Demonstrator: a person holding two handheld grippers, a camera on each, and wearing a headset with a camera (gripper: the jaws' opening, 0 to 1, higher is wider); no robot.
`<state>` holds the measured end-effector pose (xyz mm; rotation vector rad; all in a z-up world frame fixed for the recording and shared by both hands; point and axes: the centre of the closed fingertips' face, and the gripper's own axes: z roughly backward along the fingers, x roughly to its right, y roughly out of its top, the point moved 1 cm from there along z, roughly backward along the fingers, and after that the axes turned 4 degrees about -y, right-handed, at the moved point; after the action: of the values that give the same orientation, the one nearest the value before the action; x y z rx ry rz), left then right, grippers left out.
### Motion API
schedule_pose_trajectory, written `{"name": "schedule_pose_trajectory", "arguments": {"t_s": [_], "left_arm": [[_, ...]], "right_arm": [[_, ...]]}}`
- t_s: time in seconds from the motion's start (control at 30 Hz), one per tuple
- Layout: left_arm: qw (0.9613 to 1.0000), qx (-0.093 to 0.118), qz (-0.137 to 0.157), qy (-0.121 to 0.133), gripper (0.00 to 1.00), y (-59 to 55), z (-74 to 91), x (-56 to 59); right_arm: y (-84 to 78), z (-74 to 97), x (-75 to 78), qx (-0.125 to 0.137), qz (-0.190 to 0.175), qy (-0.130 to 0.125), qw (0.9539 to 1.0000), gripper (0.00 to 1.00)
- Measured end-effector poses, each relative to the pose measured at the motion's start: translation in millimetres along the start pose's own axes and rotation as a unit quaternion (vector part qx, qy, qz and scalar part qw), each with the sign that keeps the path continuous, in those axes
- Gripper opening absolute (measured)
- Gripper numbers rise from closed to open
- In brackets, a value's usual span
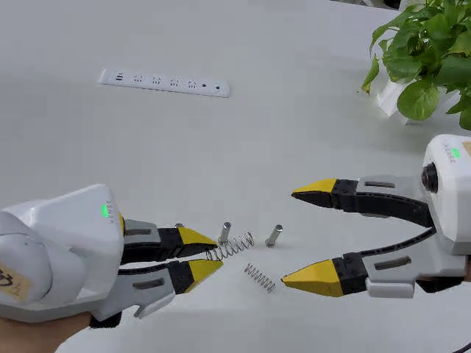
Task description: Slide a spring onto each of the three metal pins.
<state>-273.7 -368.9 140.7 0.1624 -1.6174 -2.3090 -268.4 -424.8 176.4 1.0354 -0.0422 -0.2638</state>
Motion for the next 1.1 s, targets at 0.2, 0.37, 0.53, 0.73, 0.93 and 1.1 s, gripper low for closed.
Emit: {"name": "schedule_pose_trajectory", "arguments": {"t_s": [0.2,0.37,0.53,0.73,0.93,1.1], "left_arm": [[0.9992,0.04,0.002,-0.003,0.07,19.7,8.0,7.2],[0.9981,0.062,0.004,0.002,0.07,29.7,13.8,8.8],[0.9958,0.091,0.014,0.006,0.07,40.2,19.0,9.4],[0.9906,0.13,0.041,0.011,0.07,51.3,26.9,5.1],[0.9883,0.144,0.05,0.013,0.07,55.0,29.5,2.8],[0.9883,0.144,0.05,0.009,0.07,54.5,27.1,4.1]], "right_arm": [[25.9,-6.3,-9.8,0.002,0.019,0.042,0.9989,0.48],[33.8,-10.5,-10.5,0.01,0.018,0.057,0.9982,0.4],[39.6,-15.2,-18.1,0.017,0.01,0.071,0.9973,0.3],[49.2,-15.8,-14.0,0.055,-0.033,0.064,0.9959,0.21],[59.8,-11.4,-12.5,0.094,-0.069,0.067,0.991,0.13],[61.1,-12.0,-13.2,0.102,-0.081,0.062,0.9895,0.08]]}}
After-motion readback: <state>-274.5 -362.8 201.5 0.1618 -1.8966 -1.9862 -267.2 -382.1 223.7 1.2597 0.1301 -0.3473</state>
